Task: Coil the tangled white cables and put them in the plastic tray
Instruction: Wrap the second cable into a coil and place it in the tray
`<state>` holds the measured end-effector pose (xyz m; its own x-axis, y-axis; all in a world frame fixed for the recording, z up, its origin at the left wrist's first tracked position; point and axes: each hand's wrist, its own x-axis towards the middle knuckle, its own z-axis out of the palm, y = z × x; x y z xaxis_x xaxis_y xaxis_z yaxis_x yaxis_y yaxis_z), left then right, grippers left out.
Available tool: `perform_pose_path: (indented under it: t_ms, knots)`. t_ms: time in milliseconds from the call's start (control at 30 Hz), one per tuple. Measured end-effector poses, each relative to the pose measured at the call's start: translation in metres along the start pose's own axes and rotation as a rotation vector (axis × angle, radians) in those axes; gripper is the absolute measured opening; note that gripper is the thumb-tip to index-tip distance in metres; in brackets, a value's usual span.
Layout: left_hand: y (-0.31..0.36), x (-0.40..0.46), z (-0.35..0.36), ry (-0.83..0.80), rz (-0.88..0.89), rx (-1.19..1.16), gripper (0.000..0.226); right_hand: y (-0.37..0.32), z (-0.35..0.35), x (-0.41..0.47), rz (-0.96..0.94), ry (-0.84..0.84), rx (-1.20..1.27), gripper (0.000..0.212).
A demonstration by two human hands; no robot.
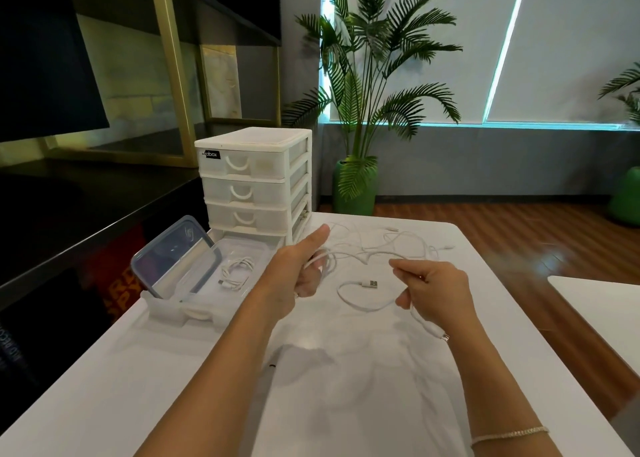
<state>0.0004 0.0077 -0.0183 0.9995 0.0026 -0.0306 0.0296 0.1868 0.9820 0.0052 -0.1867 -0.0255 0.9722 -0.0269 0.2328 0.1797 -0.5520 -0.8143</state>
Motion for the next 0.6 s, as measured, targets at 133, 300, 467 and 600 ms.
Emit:
perform_pose_path:
  t_ms: [133, 300, 467, 600]
  knots:
    - [-0.002, -0.004, -0.006, -0.36, -0.054, -0.297, 0.051, 0.002, 0.001, 0.002, 0.071, -0.043, 0.028, 0.021]
    - [-0.007, 0.0, -0.005, -0.427, 0.019, -0.703, 0.038, -0.003, 0.01, 0.001, 0.056, -0.1, 0.022, 0.031]
    - [-0.009, 0.006, -0.004, -0.271, 0.043, -1.058, 0.029, -0.007, 0.017, 0.001, 0.016, -0.146, -0.015, 0.033]
    - [-0.008, 0.009, 0.0, -0.101, 0.106, -1.24, 0.046, -0.009, 0.02, 0.0, -0.005, -0.166, -0.028, 0.026]
